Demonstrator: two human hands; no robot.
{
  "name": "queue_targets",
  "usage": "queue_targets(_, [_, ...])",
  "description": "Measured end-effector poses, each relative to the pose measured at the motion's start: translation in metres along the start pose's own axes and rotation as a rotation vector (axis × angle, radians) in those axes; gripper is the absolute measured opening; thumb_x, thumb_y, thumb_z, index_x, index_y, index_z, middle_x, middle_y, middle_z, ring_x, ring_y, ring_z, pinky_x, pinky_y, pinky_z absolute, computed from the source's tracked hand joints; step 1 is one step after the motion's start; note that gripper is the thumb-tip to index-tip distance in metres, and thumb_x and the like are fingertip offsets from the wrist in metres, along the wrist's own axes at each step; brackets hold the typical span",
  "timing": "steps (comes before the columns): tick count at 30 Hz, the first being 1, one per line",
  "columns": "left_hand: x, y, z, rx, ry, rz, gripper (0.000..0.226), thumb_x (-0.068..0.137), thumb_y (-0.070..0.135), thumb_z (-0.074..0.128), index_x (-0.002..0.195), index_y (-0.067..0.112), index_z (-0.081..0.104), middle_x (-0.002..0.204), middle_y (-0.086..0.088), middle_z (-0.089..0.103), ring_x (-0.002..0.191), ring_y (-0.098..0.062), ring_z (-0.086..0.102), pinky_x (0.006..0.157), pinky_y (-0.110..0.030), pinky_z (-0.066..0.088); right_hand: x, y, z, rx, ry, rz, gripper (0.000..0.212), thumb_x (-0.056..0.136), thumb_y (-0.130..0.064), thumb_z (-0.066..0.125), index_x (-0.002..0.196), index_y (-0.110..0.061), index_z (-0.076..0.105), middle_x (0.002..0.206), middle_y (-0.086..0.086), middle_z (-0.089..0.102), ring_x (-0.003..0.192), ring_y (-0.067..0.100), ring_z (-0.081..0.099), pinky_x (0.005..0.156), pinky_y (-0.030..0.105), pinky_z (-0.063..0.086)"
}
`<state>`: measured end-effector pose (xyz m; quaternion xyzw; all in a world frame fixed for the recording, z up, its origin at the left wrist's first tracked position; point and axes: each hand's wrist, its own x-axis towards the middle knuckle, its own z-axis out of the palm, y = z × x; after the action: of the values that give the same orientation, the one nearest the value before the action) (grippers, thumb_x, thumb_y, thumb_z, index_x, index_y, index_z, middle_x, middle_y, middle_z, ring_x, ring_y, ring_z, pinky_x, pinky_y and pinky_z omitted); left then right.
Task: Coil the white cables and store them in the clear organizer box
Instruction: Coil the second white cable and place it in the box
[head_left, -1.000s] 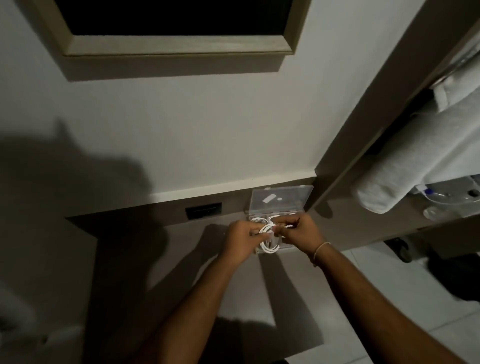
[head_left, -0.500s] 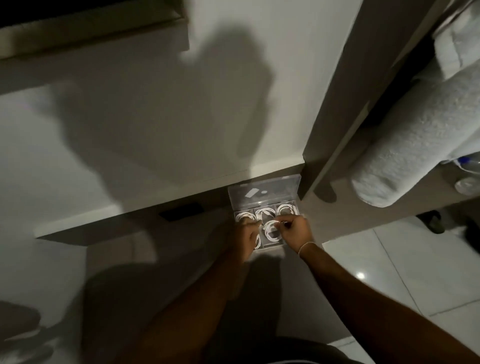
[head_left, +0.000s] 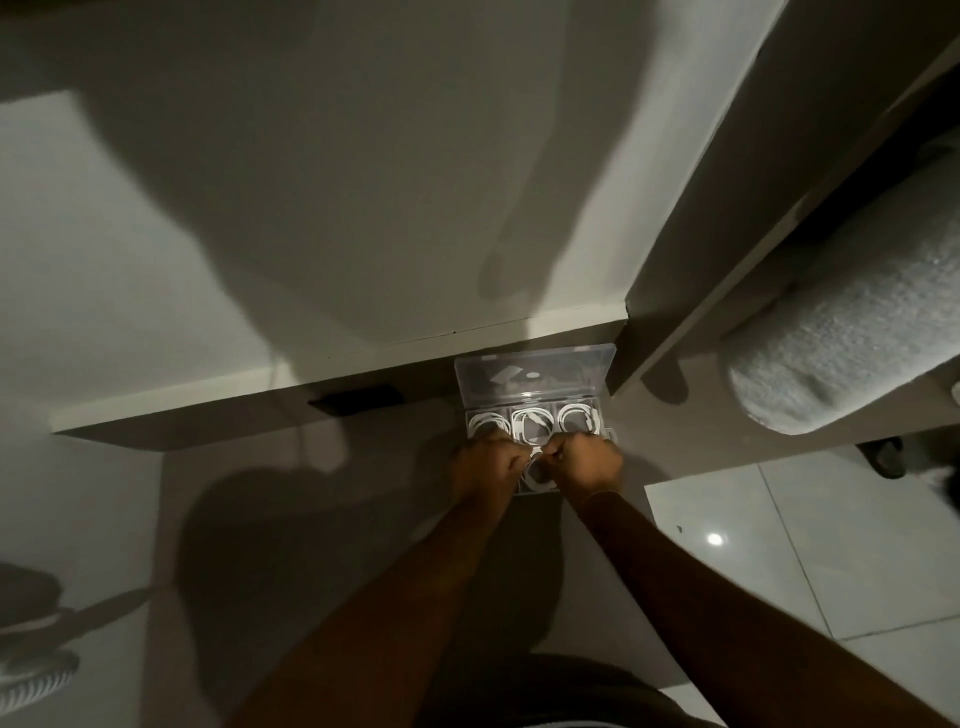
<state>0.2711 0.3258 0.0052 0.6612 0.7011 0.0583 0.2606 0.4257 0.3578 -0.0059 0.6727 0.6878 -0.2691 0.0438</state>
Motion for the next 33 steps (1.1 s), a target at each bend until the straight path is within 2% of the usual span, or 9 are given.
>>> queue_targets(5, [-0.001,-0.001,0.000,0.010,-0.011,0.037,0.026,0.103,0.036,0.055,0.106,0.025,0.078,0.116,0.002,0.066,0.105,-0.024,0.066,0.089,-0.040,0.055,-0.007,0.007,0.018,-0.200,0.128,-0.187,0.028,0.095,-0.045,0.063,0.108,-0.027,0.079,0.111,-0.002,0.079,0.118,0.026,0.068,0.107,0.038,0.042])
queue_targets(8, [-0.006,-0.010,0.005,0.057,-0.011,0.105,0.015,0.101,0.028,0.063,0.108,0.029,0.077,0.118,0.005,0.063,0.108,-0.022,0.064,0.089,-0.042,0.055,-0.019,0.010,0.020,-0.292,0.322,-0.340,0.013,0.072,-0.028,0.091,0.079,-0.020,0.084,0.081,0.005,0.080,0.094,0.034,0.078,0.082,0.044,0.057])
queue_targets(10, [-0.008,-0.012,0.010,0.054,0.012,0.096,0.011,0.097,0.028,0.068,0.105,0.028,0.076,0.116,0.004,0.064,0.107,-0.023,0.064,0.088,-0.042,0.055,-0.024,0.011,0.023,-0.290,0.373,-0.381,0.016,0.066,-0.020,0.094,0.077,-0.017,0.083,0.075,0.006,0.078,0.080,0.034,0.078,0.072,0.044,0.059])
queue_targets(14, [-0.010,-0.009,0.015,0.039,0.045,0.047,0.025,0.097,0.046,0.059,0.099,0.026,0.075,0.116,0.000,0.062,0.113,-0.023,0.058,0.091,-0.038,0.049,-0.025,0.009,0.022,-0.270,0.335,-0.398,0.018,0.064,-0.027,0.097,0.071,-0.019,0.082,0.065,0.004,0.078,0.064,0.025,0.076,0.074,0.040,0.062])
queue_targets(19, [-0.012,0.000,0.020,0.241,-0.043,0.032,0.032,0.097,0.049,0.060,0.113,0.028,0.077,0.148,-0.003,0.056,0.144,-0.035,0.041,0.116,-0.056,0.034,-0.014,0.000,0.011,-0.374,0.364,-0.433,0.034,0.057,-0.029,0.100,0.045,-0.019,0.069,0.041,0.001,0.063,0.043,0.017,0.066,0.079,0.037,0.063])
queue_targets(22, [-0.011,0.010,0.015,0.371,-0.115,-0.012,0.034,0.096,0.044,0.061,0.122,0.026,0.073,0.154,-0.004,0.048,0.145,-0.038,0.038,0.119,-0.061,0.028,-0.015,0.011,0.021,-0.327,0.542,-0.526,0.020,0.072,-0.018,0.090,0.058,-0.017,0.075,0.053,0.002,0.069,0.053,0.022,0.069,0.083,0.040,0.057])
queue_targets(24, [-0.011,0.014,0.009,0.438,-0.168,-0.048,0.042,0.081,0.042,0.076,0.120,0.028,0.073,0.151,-0.005,0.046,0.140,-0.040,0.039,0.116,-0.064,0.028,-0.018,0.022,0.027,-0.286,0.597,-0.549,0.011,0.076,-0.013,0.086,0.070,-0.014,0.078,0.070,0.007,0.075,0.067,0.028,0.072,0.078,0.042,0.050])
queue_targets(28, [-0.016,0.015,0.007,0.460,-0.192,-0.056,0.064,0.059,0.042,0.087,0.121,0.035,0.069,0.150,-0.008,0.043,0.139,-0.043,0.036,0.115,-0.067,0.023,-0.023,0.028,0.030,-0.330,0.439,-0.471,0.010,0.079,-0.022,0.088,0.086,-0.019,0.082,0.103,0.007,0.080,0.085,0.034,0.072,0.076,0.043,0.051])
queue_targets(33, [-0.021,0.013,0.012,0.412,-0.161,-0.077,0.060,0.063,0.048,0.084,0.120,0.033,0.071,0.150,-0.008,0.045,0.137,-0.043,0.038,0.112,-0.067,0.027,-0.029,0.029,0.027,-0.408,0.255,-0.375,0.022,0.081,-0.033,0.087,0.101,-0.027,0.081,0.111,0.014,0.076,0.097,0.036,0.072,0.081,0.046,0.053])
